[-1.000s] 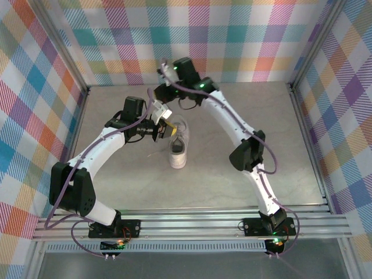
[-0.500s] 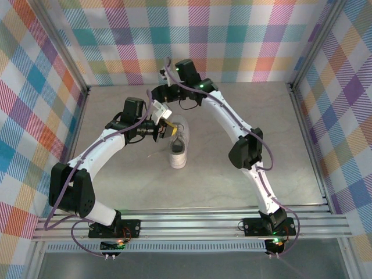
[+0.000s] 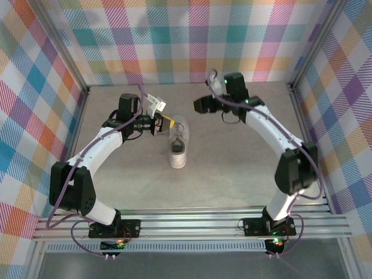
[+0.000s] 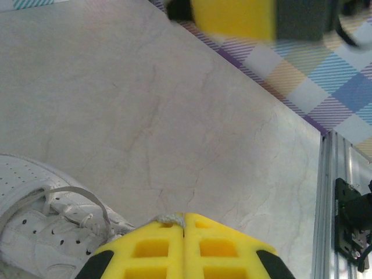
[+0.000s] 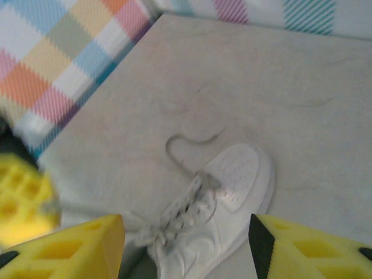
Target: Tie the shoes
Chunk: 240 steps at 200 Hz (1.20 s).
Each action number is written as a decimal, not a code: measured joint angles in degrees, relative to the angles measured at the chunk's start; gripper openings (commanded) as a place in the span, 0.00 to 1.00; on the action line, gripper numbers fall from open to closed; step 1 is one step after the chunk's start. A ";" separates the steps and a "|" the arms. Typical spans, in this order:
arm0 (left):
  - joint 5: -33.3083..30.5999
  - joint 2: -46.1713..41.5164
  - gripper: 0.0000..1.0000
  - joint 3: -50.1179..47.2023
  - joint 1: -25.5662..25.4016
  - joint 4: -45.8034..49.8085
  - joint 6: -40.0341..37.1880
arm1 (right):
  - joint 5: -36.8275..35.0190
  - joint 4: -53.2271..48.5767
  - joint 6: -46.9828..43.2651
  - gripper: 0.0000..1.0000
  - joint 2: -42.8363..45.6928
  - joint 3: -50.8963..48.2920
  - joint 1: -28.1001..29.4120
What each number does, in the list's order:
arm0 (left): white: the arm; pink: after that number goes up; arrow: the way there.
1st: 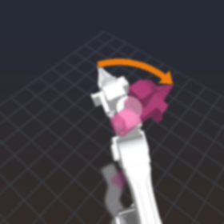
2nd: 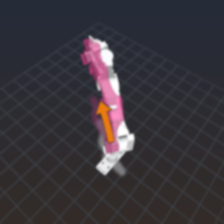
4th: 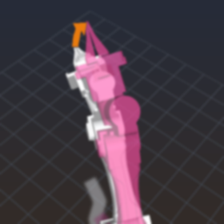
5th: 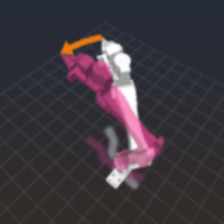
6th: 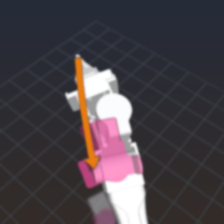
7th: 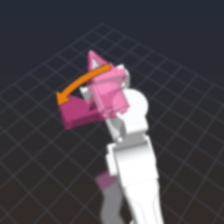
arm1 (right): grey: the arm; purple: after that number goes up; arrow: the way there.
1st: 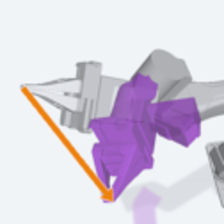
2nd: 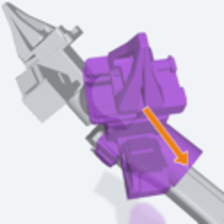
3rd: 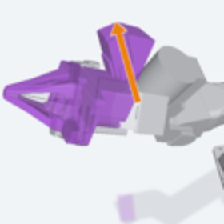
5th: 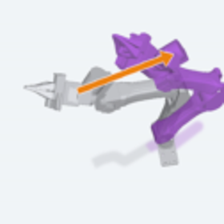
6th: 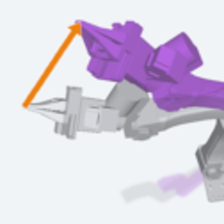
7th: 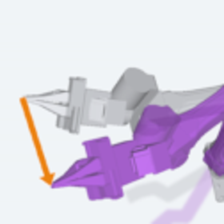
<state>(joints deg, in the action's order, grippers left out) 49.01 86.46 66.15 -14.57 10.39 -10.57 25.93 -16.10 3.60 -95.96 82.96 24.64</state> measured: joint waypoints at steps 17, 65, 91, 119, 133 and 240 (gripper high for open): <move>0.92 1.31 0.00 1.25 0.46 0.31 0.37 | 1.38 4.96 -5.22 0.61 3.28 -8.61 1.92; 2.32 3.19 0.00 3.48 0.63 2.43 0.74 | 2.08 12.04 -14.45 0.62 -0.11 -11.58 7.54; 2.62 3.19 0.00 3.56 0.63 3.21 0.72 | 2.71 14.03 -18.99 0.62 -3.41 -9.51 9.55; 2.82 3.21 0.00 4.20 0.63 3.93 0.72 | 3.41 14.32 -21.88 0.61 -7.17 -5.35 10.71; 2.97 3.21 0.00 4.35 0.63 4.46 0.72 | 3.93 14.40 -22.40 0.58 -8.28 -3.80 11.06; -3.74 4.09 0.52 5.73 1.79 6.69 0.79 | 5.31 13.05 -23.71 0.00 -10.62 -1.42 11.43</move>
<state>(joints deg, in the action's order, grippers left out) 45.28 90.54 71.88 -12.78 17.08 -9.78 31.24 -3.05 -20.12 -106.59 81.54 36.07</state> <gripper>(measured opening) 0.500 0.047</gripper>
